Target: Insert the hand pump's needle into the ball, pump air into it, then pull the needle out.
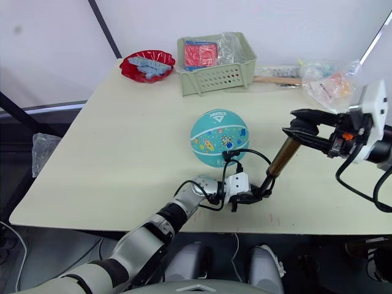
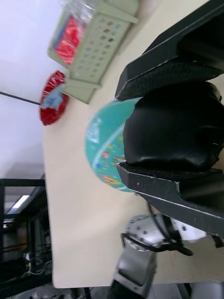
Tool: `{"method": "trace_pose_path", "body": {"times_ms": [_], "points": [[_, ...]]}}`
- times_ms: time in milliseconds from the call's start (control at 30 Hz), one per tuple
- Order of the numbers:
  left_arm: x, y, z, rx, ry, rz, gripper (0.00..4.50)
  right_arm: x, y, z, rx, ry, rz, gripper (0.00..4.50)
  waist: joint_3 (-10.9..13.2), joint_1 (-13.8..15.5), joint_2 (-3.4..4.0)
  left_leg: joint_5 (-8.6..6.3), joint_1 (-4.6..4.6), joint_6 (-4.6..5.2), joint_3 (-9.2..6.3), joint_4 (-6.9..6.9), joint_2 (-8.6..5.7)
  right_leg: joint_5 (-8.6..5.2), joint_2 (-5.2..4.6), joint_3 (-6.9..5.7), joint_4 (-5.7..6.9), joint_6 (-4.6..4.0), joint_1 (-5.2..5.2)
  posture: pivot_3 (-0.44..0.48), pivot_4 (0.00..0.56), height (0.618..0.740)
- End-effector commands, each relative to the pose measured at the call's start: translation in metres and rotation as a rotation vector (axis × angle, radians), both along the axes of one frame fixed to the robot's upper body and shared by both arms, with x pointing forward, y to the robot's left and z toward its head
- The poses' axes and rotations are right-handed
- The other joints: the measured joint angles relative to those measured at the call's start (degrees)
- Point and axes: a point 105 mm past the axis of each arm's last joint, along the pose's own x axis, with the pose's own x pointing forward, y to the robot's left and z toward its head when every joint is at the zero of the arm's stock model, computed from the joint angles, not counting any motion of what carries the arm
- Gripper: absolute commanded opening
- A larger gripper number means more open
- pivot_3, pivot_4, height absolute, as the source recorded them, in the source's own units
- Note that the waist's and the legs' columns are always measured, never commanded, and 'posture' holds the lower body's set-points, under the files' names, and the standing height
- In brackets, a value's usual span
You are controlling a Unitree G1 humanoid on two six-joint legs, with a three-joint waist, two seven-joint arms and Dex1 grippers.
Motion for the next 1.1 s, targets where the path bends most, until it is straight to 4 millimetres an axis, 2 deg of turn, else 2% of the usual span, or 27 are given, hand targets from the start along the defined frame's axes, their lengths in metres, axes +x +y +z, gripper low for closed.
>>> {"method": "trace_pose_path", "body": {"times_ms": [33, 133, 233, 367, 467, 700, 800, 1100], "points": [[-0.019, 0.043, -0.060, 0.233, 0.155, 0.066, 1.08, -0.009, -0.002, 0.040, 0.025, -0.149, -0.023, 1.58, 0.00, -0.05, 0.01, 0.00, 0.00, 0.00, 0.00, 0.00, 0.00, 0.00, -0.01, 0.00, 0.00, 0.00, 0.00, 0.000, 0.150, 0.738], [-0.019, 0.043, -0.060, 0.233, 0.155, 0.066, 1.08, -0.010, -0.002, 0.045, 0.027, -0.155, -0.025, 1.58, 0.01, 0.00, 0.02, 0.00, 0.00, 0.00, 0.00, 0.00, 0.00, 0.00, -0.02, 0.00, 0.01, 0.00, -0.01, 0.000, 0.150, 0.738], [-0.020, 0.043, -0.061, 0.232, 0.156, 0.066, 1.08, -0.010, 0.000, 0.042, 0.027, -0.137, -0.020, 1.58, 0.01, -0.06, 0.02, 0.00, -0.01, 0.00, 0.00, 0.00, 0.00, 0.00, -0.02, 0.00, 0.00, 0.00, -0.01, 0.000, 0.150, 0.738], [-0.019, 0.042, -0.060, 0.230, 0.156, 0.066, 1.08, -0.006, 0.002, 0.010, -0.030, -0.052, -0.034, 1.58, -0.02, -0.02, -0.01, 0.00, -0.01, 0.00, 0.00, 0.00, 0.00, 0.00, -0.04, -0.01, 0.00, -0.01, -0.01, 0.000, 0.150, 0.738], [-0.019, 0.042, -0.060, 0.229, 0.155, 0.069, 1.08, -0.005, 0.006, -0.020, -0.042, 0.017, -0.034, 1.58, -0.15, -0.11, -0.13, -0.01, 0.02, -0.01, 0.00, -0.03, 0.01, 0.00, -0.04, 0.01, -0.01, -0.01, 0.00, 0.000, 0.150, 0.738], [-0.019, 0.042, -0.060, 0.230, 0.155, 0.072, 1.08, -0.005, 0.009, -0.061, -0.064, 0.076, -0.041, 1.58, -0.39, -0.15, -0.22, -0.01, 0.04, -0.01, 0.00, -0.05, 0.01, -0.01, -0.03, 0.01, 0.00, 0.01, 0.01, 0.000, 0.150, 0.738], [-0.018, 0.042, -0.060, 0.231, 0.152, 0.072, 1.08, -0.004, 0.009, -0.087, -0.097, 0.107, -0.053, 1.58, -0.45, -0.15, -0.32, -0.01, 0.04, -0.01, 0.00, -0.05, 0.01, -0.01, -0.03, 0.01, 0.00, 0.01, 0.01, 0.000, 0.150, 0.738], [-0.018, 0.043, -0.060, 0.230, 0.154, 0.072, 1.08, -0.006, 0.018, -0.127, -0.111, 0.141, -0.039, 1.58, -0.58, -0.12, -0.45, -0.01, 0.07, -0.01, 0.00, -0.07, 0.01, -0.02, 0.01, -0.02, 0.00, 0.02, 0.01, 0.000, 0.150, 0.738]]}}
